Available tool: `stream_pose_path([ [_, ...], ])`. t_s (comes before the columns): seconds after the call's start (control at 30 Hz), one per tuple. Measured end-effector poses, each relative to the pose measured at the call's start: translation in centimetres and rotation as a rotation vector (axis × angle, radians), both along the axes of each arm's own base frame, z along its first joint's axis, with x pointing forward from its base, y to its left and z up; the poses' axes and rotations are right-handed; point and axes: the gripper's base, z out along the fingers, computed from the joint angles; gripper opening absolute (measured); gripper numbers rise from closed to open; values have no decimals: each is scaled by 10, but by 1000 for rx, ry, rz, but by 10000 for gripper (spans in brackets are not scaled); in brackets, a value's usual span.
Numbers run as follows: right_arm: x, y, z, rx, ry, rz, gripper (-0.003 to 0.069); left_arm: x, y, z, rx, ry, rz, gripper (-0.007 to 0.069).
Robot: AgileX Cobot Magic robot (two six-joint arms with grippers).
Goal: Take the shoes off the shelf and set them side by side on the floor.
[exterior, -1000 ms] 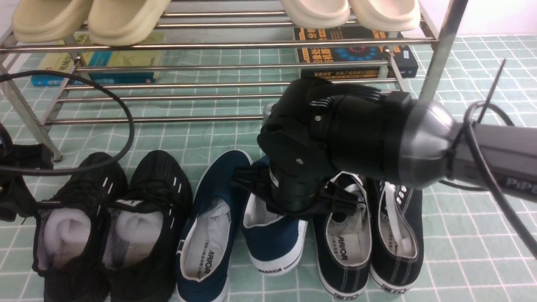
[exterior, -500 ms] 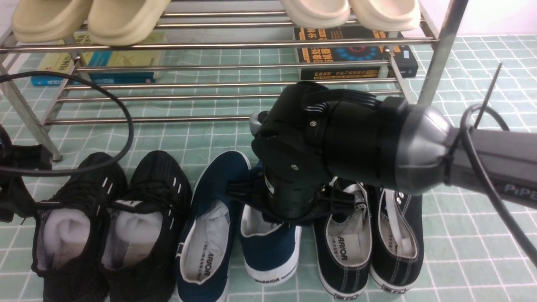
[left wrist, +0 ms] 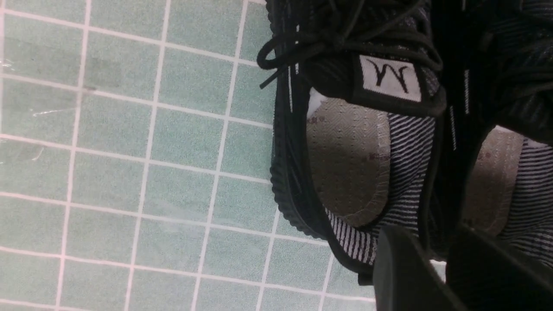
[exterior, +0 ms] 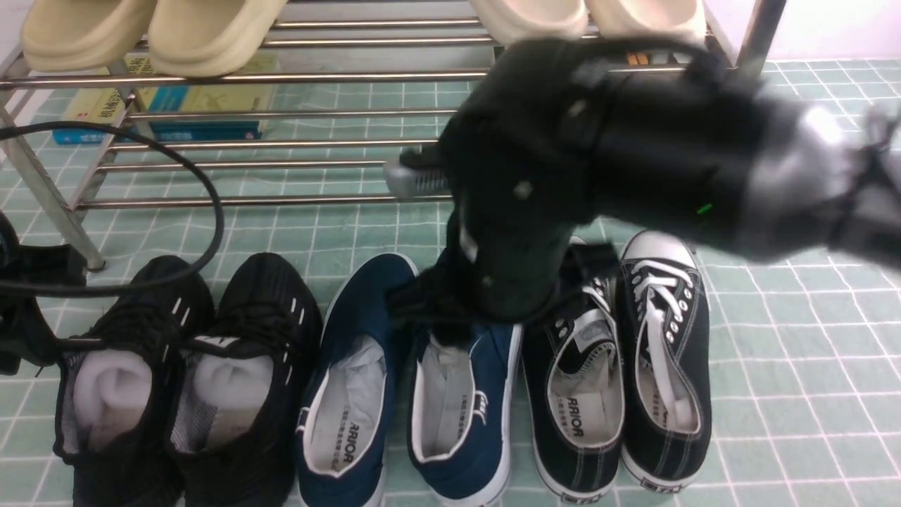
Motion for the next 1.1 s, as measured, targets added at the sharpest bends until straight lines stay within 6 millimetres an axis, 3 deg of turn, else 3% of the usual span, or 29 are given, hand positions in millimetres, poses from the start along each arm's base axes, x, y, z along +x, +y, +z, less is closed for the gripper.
stream_pose_path([
  [0.07, -1, -19, 31, 34, -56, 85, 319, 0, 0, 0, 2, 3, 0, 197],
  [0.27, -22, -74, 100, 117, -197, 232, 13, 0, 0, 0, 4, 4, -1, 202],
  [0.4, -66, -122, 140, 177, -316, 295, -15, 0, 0, 0, 4, 3, -1, 205],
  [0.5, -105, -162, 152, 217, -381, 310, -15, 1, 0, 0, 5, -7, 0, 207],
  [0.53, -108, -165, 152, 219, -385, 310, -15, 1, 0, 0, 5, -8, 0, 207],
  [0.6, -140, -198, 141, 244, -427, 311, -15, 1, 1, 0, 6, -14, 0, 207],
  [0.7, -160, -217, 121, 315, -526, 311, -15, 1, 1, 0, 6, -15, 0, 207],
  [0.73, -170, -228, 98, 385, -633, 313, -15, 1, 1, 0, 6, -16, 0, 204],
  [0.77, -169, -227, 91, 393, -645, 315, -15, 1, 1, 0, 7, -16, 0, 201],
  [0.8, -175, -233, 71, 440, -722, 323, -15, 1, 1, 0, 7, -17, 0, 182],
  [0.83, -176, -233, 68, 444, -730, 324, -15, 2, 1, 1, 7, -18, 0, 179],
  [0.9, -179, -236, 31, 479, -782, 331, -14, 1, 2, 0, 23, -17, -2, 107],
  [1.0, -179, -235, 7, 487, -792, 335, -13, 1, 4, 0, 48, -14, -4, 27],
  [1.1, -177, -233, -1, 488, -796, 338, -10, 1, 5, 0, 64, -12, -6, 1],
])
